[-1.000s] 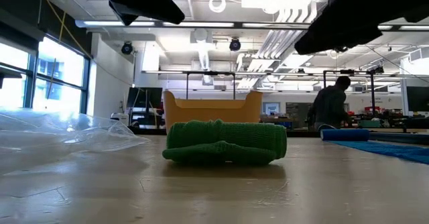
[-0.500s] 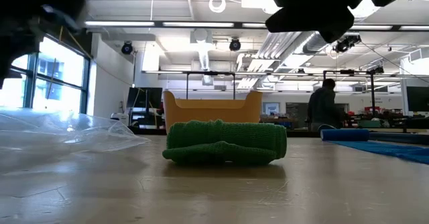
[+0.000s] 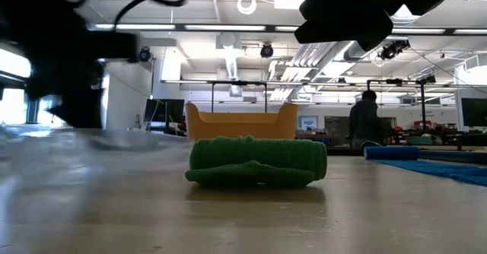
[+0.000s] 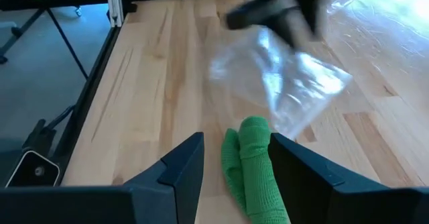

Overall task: Roll bandage
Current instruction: Put the green bandage to the transparent zip bag

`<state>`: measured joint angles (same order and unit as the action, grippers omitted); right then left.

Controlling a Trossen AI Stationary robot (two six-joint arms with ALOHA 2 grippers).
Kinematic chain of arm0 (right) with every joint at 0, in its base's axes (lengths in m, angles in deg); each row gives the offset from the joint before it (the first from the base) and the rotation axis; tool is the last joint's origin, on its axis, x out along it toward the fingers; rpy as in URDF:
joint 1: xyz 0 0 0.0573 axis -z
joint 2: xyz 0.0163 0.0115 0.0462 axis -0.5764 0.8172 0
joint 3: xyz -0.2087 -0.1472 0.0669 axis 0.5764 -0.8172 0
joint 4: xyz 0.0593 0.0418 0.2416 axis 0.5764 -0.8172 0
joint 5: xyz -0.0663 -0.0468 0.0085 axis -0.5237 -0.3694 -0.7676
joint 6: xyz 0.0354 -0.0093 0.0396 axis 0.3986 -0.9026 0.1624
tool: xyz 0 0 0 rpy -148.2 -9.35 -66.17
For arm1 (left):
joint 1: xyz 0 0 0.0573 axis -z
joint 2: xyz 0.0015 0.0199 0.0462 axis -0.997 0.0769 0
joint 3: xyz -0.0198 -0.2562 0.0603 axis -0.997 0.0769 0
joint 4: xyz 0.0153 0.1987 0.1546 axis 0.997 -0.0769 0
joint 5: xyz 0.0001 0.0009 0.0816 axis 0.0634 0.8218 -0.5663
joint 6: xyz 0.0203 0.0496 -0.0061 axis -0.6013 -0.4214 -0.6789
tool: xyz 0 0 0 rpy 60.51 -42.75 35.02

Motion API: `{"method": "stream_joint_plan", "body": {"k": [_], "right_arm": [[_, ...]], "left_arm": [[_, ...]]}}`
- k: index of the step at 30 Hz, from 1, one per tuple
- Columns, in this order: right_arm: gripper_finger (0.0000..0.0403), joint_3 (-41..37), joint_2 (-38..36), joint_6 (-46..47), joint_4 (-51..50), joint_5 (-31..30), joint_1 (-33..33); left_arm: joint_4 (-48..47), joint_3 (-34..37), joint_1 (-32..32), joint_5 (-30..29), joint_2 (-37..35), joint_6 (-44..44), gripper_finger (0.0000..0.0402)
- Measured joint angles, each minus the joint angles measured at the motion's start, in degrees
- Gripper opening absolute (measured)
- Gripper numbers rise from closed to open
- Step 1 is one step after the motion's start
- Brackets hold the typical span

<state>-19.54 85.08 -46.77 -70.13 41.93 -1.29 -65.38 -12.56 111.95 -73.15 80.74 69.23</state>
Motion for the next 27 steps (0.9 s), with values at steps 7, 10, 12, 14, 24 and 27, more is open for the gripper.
{"method": "stream_joint_plan", "body": {"k": [7, 10, 12, 14, 24, 27], "right_arm": [[0.0162, 0.0, 0.0, 1.5, -1.6, 0.0, -2.2], [0.0162, 0.0, 0.0, 1.6, -2.4, 0.0, -2.9], [0.0162, 0.0, 0.0, 1.7, -2.5, 0.0, -3.1], [0.0162, 0.0, 0.0, 3.1, -2.5, 0.0, -3.1], [0.0162, 0.0, 0.0, 4.3, -2.3, 0.0, -3.0], [0.0162, 0.0, 0.0, 4.5, -2.3, 0.0, -3.0]], "left_arm": [[0.6, -12.3, -4.4, -1.6, 0.0, -17.5, 0.0172], [0.6, -15.8, -2.0, 2.1, 0.0, -17.3, 0.0172], [0.6, -17.0, 0.8, 4.5, 0.0, -14.4, 0.0172], [0.6, -17.4, 4.1, 5.9, 0.0, -10.4, 0.0172], [-8.4, -15.6, 17.3, 16.3, 0.0, 22.5, 0.0172], [-8.9, -13.3, 19.9, 22.8, 0.0, 27.1, 0.0172]]}}
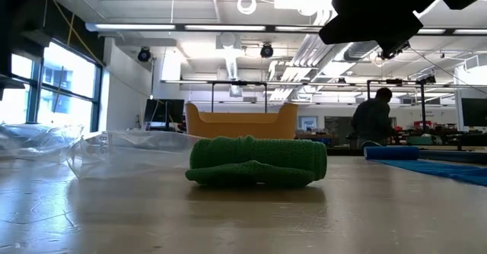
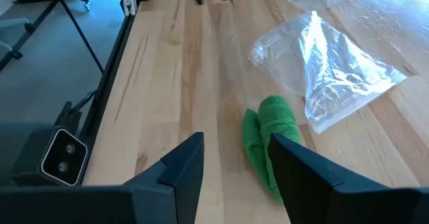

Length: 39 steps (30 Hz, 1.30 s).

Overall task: Roll bandage
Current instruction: Put the green bandage to the transparent zip bag

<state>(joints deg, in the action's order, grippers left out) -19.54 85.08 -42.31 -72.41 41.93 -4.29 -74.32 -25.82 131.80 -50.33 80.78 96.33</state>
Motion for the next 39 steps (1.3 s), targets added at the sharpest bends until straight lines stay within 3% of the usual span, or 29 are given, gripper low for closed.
{"method": "stream_joint_plan", "body": {"k": [3, 6, 9, 14, 18, 24, 28, 34, 39], "right_arm": [[0.0162, 0.0, 0.0, 0.1, 0.0, 0.0, 0.0], [0.0162, 0.0, 0.0, -0.2, -0.2, 0.0, 0.0], [0.0162, 0.0, 0.0, -0.2, -0.2, 0.0, 0.1], [0.0162, 0.0, 0.0, -0.2, -0.2, 0.0, 0.1], [0.0162, 0.0, -0.3, -1.5, 0.6, -0.7, 0.2], [0.0162, 0.0, -3.2, -6.2, -1.3, -1.1, 1.4], [0.0162, 0.0, -4.2, -7.8, -2.2, -1.1, 3.0], [0.0162, 0.0, -4.2, -1.7, -4.0, -0.7, 4.4], [0.0162, 0.0, -4.2, -1.3, -4.6, -0.7, 5.7]], "left_arm": [[-4.5, 2.2, 0.7, 1.7, 0.0, 3.7, 0.0172], [-12.3, 4.4, -0.8, -0.3, 0.0, 6.6, 0.0172], [-17.6, 6.9, -4.3, -8.8, -0.1, 7.4, 0.0172], [-15.7, 8.6, -12.9, -22.8, -0.2, 1.0, 0.0172], [-8.6, 6.3, -19.9, -31.2, -0.2, -13.3, 0.0172], [9.3, 3.7, -26.9, -28.9, -0.2, -42.4, 0.0172], [22.8, 3.7, -27.9, -25.2, -0.2, -55.2, 0.0172], [39.8, 3.7, -27.1, -20.1, -0.2, -65.1, 0.0172], [36.5, 3.7, -24.3, -19.2, -1.2, -60.2, 0.0172]]}}
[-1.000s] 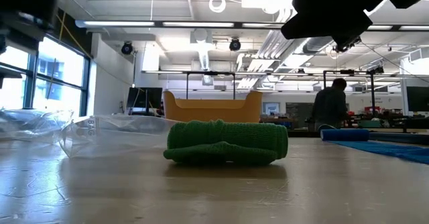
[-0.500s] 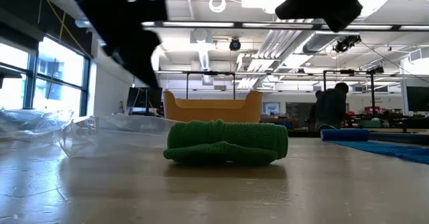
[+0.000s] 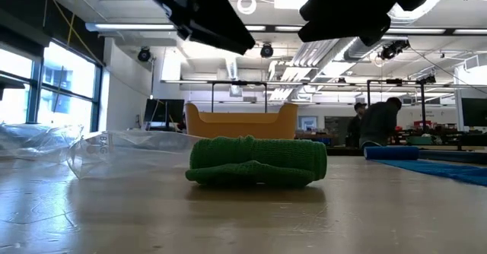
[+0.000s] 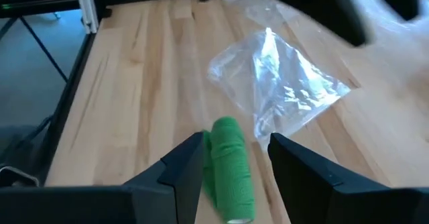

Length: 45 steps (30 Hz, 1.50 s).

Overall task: Roll bandage
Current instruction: Put the green bandage to the transparent zip bag

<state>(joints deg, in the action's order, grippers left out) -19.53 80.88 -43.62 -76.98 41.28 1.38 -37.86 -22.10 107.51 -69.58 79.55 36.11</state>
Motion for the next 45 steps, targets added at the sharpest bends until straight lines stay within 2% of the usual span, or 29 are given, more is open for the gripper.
{"method": "stream_joint_plan", "body": {"k": [5, 8, 11, 16, 20, 23, 25, 31, 38, 41, 45], "right_arm": [[0.0162, 0.0, 0.0, -0.1, 0.6, -2.6, 1.3], [0.0162, 0.0, 0.0, 0.7, -1.4, -4.8, 2.1], [0.0162, 0.0, 0.0, 3.5, -2.1, -4.2, 2.9], [0.0162, 0.0, 0.0, 7.6, -3.6, 2.2, 3.2], [0.0162, 0.0, 0.0, 10.3, -4.6, 10.3, 3.4], [0.0162, 0.0, 0.0, 10.4, -5.6, 11.5, 3.3], [0.0164, 0.0, 0.0, 11.6, -6.0, 11.6, 3.4], [0.0192, 0.0, 0.0, 11.3, -7.7, 10.4, 3.7], [0.0236, 0.0, 0.0, 3.8, -8.1, 12.2, 5.1], [0.0238, 0.0, 0.3, -2.2, -7.4, 13.0, 4.8], [0.0238, 0.0, 3.2, -11.2, -6.3, 13.4, 4.2]], "left_arm": [[-15.9, 0.0, 5.2, 0.3, -2.2, 15.7, 0.0172], [-24.4, 0.0, 9.1, 2.2, -2.4, 26.6, 0.0172], [-29.9, 0.0, 13.5, 4.5, -2.2, 35.3, 0.0172], [-36.3, 0.0, 19.3, 5.1, -2.2, 43.6, 0.0172], [-36.4, 1.4, 20.2, 7.2, -2.2, 47.6, 0.0172], [-32.4, 3.2, 18.5, 13.9, -2.2, 47.7, 0.0172], [-30.1, 4.4, 17.4, 15.6, -2.1, 46.2, 0.0172], [-27.8, 7.4, 11.2, 10.7, -2.1, 40.9, 0.0172], [-15.2, 8.6, 1.9, 7.5, -2.1, 24.0, 0.0172], [-13.5, 8.1, -0.1, 8.3, -2.4, 21.2, 0.0172], [-15.0, 7.4, 1.5, 12.1, -2.5, 21.0, 0.0172]]}}
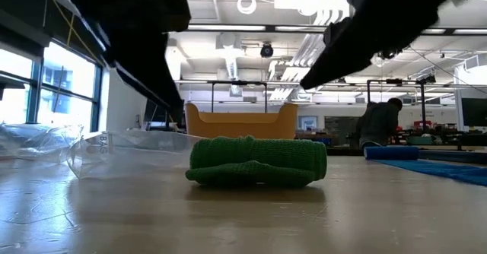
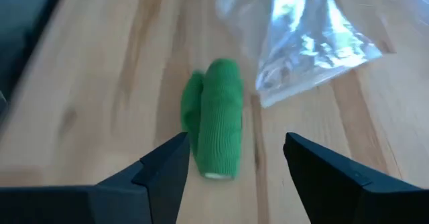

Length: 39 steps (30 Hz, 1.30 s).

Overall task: Roll bandage
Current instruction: Put the green bandage to the transparent zip bag

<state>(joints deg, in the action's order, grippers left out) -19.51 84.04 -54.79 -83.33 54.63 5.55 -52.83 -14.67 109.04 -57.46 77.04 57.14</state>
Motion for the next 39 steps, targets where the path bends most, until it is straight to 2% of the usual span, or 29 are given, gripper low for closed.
{"method": "stream_joint_plan", "body": {"k": [2, 6, 9, 14, 17, 21, 23, 27, 31, 35, 39], "right_arm": [[0.0238, 0.0, 1.4, -1.9, 1.4, 1.4, 0.5], [0.0238, 0.0, 5.6, -1.6, 8.3, 7.7, 3.2], [0.0238, 0.0, 9.1, -3.4, 13.5, 9.0, 4.3], [0.0224, 0.0, 12.9, -2.7, 13.6, 8.7, 4.3], [0.0179, 0.0, 13.7, -0.5, 13.7, 6.8, 4.2], [0.0071, 0.0, 13.1, 1.1, 12.6, 2.9, 3.1], [0.0026, 0.0, 10.9, 2.8, 8.6, 0.5, 2.1], [0.0032, 0.0, 4.9, 13.2, -4.8, -7.5, -0.4], [0.0026, 0.0, 0.6, 22.8, -15.4, -11.8, 0.6], [0.0022, 0.0, 1.6, 22.8, -15.3, -10.3, 4.3], [0.0022, 0.0, 5.0, 17.9, -9.9, -4.3, 7.1]], "left_arm": [[0.0, 0.0, 1.8, -0.2, 0.0, -0.2, 0.0172], [0.3, 0.0, 5.5, -4.3, 0.0, 3.1, 0.0172], [0.5, 0.0, 7.4, -7.6, 0.0, 5.1, 0.0172], [2.1, 0.0, 8.2, -9.8, 0.0, 5.4, 0.0172], [3.6, 0.0, 7.9, -10.3, 0.0, 5.6, 0.0172], [4.5, -0.1, 6.3, -10.3, 0.0, 6.2, 0.0172], [2.9, -0.1, 4.3, -9.1, 0.0, 8.8, 0.0172], [-4.7, -0.1, 0.7, -2.9, 0.0, 12.6, 0.0164], [-13.8, -0.1, 0.1, 1.0, 0.1, 16.5, 0.0142], [-14.6, 1.2, -1.4, 4.5, 0.6, 15.2, 0.0117], [-5.1, 4.9, -5.3, 4.0, 2.0, 5.5, 0.0093]]}}
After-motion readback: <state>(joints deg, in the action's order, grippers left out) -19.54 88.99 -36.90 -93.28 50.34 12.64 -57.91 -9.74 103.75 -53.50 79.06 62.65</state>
